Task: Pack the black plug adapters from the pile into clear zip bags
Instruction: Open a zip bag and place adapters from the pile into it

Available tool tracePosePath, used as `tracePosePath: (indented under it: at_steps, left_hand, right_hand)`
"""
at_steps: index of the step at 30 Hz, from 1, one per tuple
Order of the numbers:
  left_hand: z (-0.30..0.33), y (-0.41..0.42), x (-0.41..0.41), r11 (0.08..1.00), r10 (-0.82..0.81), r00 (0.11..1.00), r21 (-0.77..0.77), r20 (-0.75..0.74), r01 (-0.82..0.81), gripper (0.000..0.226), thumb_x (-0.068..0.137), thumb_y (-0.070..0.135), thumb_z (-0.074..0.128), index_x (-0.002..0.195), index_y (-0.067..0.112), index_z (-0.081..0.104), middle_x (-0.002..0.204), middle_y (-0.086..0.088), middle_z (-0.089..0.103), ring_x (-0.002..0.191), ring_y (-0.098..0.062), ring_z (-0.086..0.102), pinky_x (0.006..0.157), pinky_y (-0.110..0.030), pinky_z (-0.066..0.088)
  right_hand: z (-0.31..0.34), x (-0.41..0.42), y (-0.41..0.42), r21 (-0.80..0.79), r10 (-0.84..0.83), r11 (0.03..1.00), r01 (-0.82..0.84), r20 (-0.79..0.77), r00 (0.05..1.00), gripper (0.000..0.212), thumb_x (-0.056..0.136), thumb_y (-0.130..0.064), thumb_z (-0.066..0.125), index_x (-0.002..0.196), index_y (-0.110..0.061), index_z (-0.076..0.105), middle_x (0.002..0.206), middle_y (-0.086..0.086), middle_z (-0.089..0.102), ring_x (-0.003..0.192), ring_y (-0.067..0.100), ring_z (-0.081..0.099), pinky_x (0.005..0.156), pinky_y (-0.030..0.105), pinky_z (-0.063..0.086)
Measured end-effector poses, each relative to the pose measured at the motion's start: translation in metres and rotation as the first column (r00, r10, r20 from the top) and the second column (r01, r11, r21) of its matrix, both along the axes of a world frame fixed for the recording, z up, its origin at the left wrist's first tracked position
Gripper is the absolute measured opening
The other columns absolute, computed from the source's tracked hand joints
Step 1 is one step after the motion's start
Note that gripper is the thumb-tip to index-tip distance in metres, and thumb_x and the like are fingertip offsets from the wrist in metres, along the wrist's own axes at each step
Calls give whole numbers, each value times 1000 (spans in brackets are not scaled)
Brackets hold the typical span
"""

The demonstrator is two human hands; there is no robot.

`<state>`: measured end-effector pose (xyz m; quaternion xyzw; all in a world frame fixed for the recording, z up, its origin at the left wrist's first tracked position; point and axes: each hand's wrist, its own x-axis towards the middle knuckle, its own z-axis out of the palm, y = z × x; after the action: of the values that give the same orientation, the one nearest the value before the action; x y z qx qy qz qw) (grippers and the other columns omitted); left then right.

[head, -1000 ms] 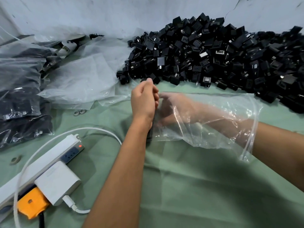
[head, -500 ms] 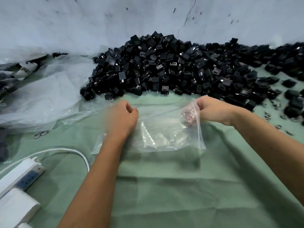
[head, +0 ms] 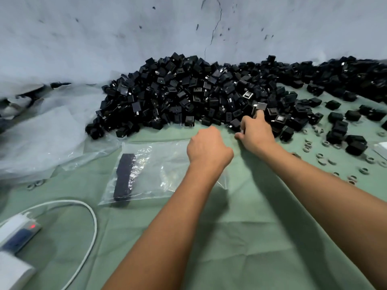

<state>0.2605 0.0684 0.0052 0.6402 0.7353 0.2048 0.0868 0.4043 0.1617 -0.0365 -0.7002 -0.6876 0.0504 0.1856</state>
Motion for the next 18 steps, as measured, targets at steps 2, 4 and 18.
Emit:
tracePosePath:
  at_steps: [2,4,18]
  left_hand:
    - [-2,0,-7,1000,-2,1000,-23,6,2,25,76,15,62,70,17,38,72,-6,45,86,-36,63,57,-30,38]
    - [-3,-1,-14,999,-9,997,-42,74,12,19,75,12,58,67,14,41,73,-13,52,75,-35,61,48,-27,30]
    - [39,-19,-26,997,-74,983,-10,167,77,16,73,15,53,61,15,41,63,-3,49,60,-25,45,49,-30,26]
  right_hand:
    - [2,6,-4,-19,20,1000,-20,4,1000,23,91,-25,77,98,-13,58,120,14,43,96,41,59,87,45,52]
    - [6,10,-7,-14,50,999,-49,24,998,20,90,-16,72,100,-13,55,112,13,52,96,40,59,80,40,48]
    - [39,-49,-77,-378,365,542,-750,-698,616,33,91,16,59,78,-11,70,71,-9,75,70,3,70,61,17,56]
